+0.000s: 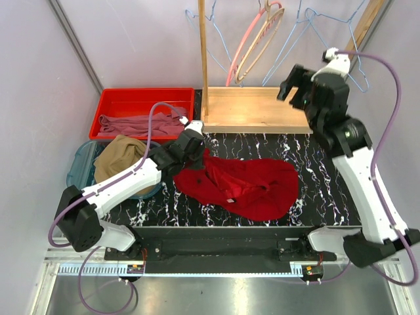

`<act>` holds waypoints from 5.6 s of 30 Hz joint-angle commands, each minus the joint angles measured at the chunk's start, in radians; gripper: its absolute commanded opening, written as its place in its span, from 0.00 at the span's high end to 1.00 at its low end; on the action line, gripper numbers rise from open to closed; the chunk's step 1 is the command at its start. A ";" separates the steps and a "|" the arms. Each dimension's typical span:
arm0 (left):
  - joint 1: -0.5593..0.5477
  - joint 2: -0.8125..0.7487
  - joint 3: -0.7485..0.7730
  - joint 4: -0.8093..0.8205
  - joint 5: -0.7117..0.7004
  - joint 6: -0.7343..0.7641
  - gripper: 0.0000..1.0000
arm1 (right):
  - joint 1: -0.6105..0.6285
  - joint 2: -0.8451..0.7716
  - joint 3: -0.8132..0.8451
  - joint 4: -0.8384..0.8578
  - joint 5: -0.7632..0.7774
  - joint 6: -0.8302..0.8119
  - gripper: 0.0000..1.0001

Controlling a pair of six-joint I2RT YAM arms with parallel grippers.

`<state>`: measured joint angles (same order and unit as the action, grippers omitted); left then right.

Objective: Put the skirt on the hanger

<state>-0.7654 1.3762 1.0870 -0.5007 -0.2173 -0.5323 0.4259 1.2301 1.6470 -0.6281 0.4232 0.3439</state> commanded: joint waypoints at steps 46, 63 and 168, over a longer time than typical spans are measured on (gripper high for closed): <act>0.006 0.020 0.070 0.001 0.007 0.045 1.00 | -0.228 0.744 1.018 -0.059 -0.101 -0.253 1.00; 0.006 0.018 0.068 -0.001 0.012 0.038 1.00 | -0.228 0.619 0.754 -0.042 -0.319 -0.255 1.00; 0.086 -0.034 0.106 0.014 0.708 0.270 0.88 | 0.309 -0.449 -1.190 0.821 -0.670 0.168 1.00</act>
<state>-0.6777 1.3445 1.1885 -0.5533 0.4374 -0.2577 0.7277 0.8223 0.4881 0.0113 -0.3111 0.4835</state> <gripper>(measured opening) 0.063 0.025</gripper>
